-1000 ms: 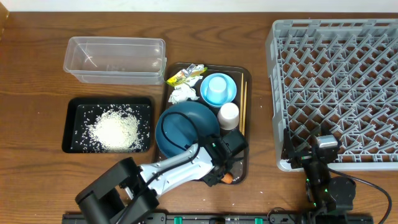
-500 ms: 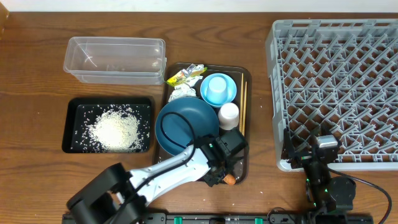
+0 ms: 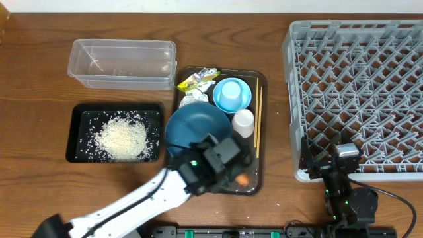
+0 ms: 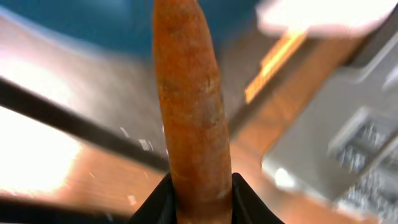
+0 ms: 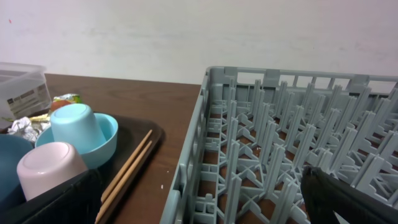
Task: Sort waste into correct bins and load items into the dishwasher rack
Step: 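Carry the carrot left and drop it onto the black tray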
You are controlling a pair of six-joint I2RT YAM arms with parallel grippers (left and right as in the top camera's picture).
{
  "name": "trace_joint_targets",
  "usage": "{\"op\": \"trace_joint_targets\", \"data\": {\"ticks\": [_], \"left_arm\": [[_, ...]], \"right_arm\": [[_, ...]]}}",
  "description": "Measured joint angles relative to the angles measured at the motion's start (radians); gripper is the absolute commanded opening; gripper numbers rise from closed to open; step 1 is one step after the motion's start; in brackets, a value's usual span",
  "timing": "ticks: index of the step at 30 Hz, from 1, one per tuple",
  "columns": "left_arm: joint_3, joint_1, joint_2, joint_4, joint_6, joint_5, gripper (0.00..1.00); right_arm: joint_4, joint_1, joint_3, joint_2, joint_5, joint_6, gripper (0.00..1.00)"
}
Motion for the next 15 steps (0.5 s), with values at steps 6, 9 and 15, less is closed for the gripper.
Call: {"op": "trace_joint_targets", "data": {"ticks": [6, 9, 15], "left_arm": [[0.000, 0.193, -0.083, -0.157, 0.012, -0.222, 0.23], [0.000, 0.333, -0.095, -0.183, 0.029, -0.312, 0.24], [0.000, 0.615, -0.068, -0.168, 0.077, -0.407, 0.27]], "right_arm": [[0.000, 0.000, 0.000, 0.000, 0.000, 0.000, 0.99], [0.000, 0.000, 0.000, 0.000, 0.000, 0.000, 0.99], [0.000, 0.000, 0.000, 0.000, 0.000, 0.000, 0.99]]}}
